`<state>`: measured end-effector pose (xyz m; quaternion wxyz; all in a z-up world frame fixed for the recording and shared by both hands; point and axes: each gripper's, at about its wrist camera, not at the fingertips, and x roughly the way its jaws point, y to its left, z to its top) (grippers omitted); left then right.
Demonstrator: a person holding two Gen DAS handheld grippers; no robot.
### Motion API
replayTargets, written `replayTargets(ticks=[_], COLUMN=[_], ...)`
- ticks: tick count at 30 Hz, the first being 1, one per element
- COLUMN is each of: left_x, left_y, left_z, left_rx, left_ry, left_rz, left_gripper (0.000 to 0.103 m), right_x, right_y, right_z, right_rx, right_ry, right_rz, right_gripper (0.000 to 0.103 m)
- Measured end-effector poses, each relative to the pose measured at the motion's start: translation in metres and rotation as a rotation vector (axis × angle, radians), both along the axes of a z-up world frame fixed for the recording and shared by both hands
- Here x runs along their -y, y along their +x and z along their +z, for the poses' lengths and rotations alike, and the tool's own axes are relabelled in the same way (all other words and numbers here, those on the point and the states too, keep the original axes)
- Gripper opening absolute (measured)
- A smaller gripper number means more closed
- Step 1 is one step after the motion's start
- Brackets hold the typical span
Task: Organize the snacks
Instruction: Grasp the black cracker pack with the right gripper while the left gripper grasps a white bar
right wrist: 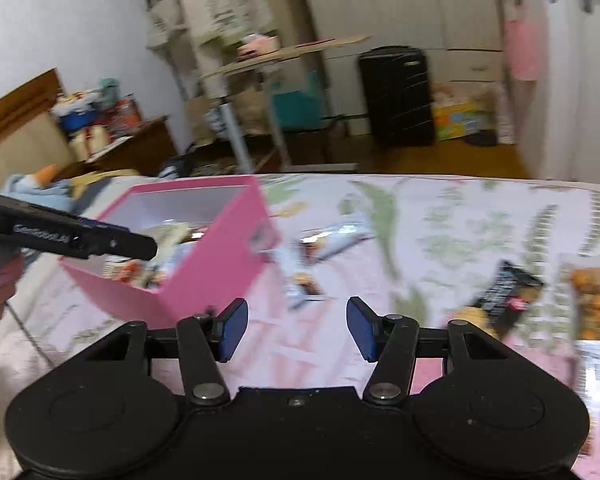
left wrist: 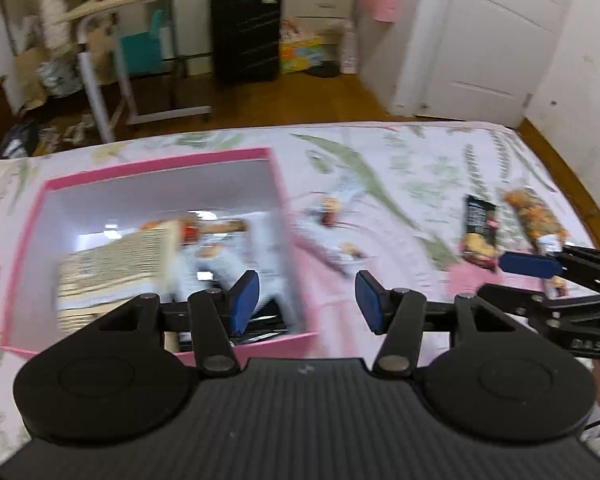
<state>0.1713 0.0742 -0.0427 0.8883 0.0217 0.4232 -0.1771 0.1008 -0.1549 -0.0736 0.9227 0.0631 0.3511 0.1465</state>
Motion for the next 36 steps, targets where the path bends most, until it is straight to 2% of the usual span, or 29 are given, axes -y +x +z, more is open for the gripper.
replayTargets(ticks=[5, 10, 12, 14, 19, 21, 25, 28, 30, 32, 34, 36], left_x=[0.047, 0.085, 0.100, 0.113, 0.141, 0.145, 0.142, 0.143, 0.143, 0.139, 0.130, 0.123], left_y=[0.008, 0.023, 0.033, 0.044, 0.071, 0.083, 0.098, 0.104, 0.107, 0.110, 0.114, 0.113], left_z=[-0.009, -0.030, -0.043, -0.058, -0.092, -0.103, -0.119, -0.126, -0.132, -0.139, -0.147, -0.150], left_rx=[-0.039, -0.085, -0.091, -0.078, 0.011, 0.014, 0.016, 0.002, -0.019, -0.065, -0.123, -0.123], left_ry=[-0.040, -0.062, -0.044, -0.012, 0.140, 0.181, 0.197, 0.210, 0.221, 0.202, 0.143, 0.092], left_rz=[-0.014, 0.038, 0.093, 0.163, 0.285, 0.334, 0.447, 0.462, 0.464, 0.481, 0.512, 0.539], left_gripper=[0.053, 0.056, 0.059, 0.060, 0.063, 0.063, 0.068, 0.070, 0.070, 0.070, 0.069, 0.067], right_x=[0.022, 0.052, 0.065, 0.076, 0.090, 0.094, 0.100, 0.092, 0.086, 0.078, 0.070, 0.066], right_y=[-0.004, -0.004, 0.001, 0.009, 0.035, 0.046, 0.068, 0.077, 0.082, 0.088, 0.092, 0.092], right_z=[-0.003, -0.021, -0.031, -0.042, -0.071, -0.083, -0.104, -0.110, -0.115, -0.119, -0.122, -0.124], right_rx=[0.050, 0.098, 0.117, 0.116, 0.040, -0.008, -0.080, -0.074, -0.065, -0.053, -0.050, -0.033], right_ry=[-0.086, -0.116, -0.105, -0.095, -0.069, -0.033, -0.014, -0.043, -0.071, -0.133, -0.214, -0.251], right_rz=[-0.074, -0.167, -0.213, -0.250, -0.308, -0.353, -0.496, -0.484, -0.487, -0.477, -0.455, -0.437], right_gripper=[0.066, 0.076, 0.081, 0.081, 0.081, 0.087, 0.091, 0.093, 0.098, 0.098, 0.099, 0.099])
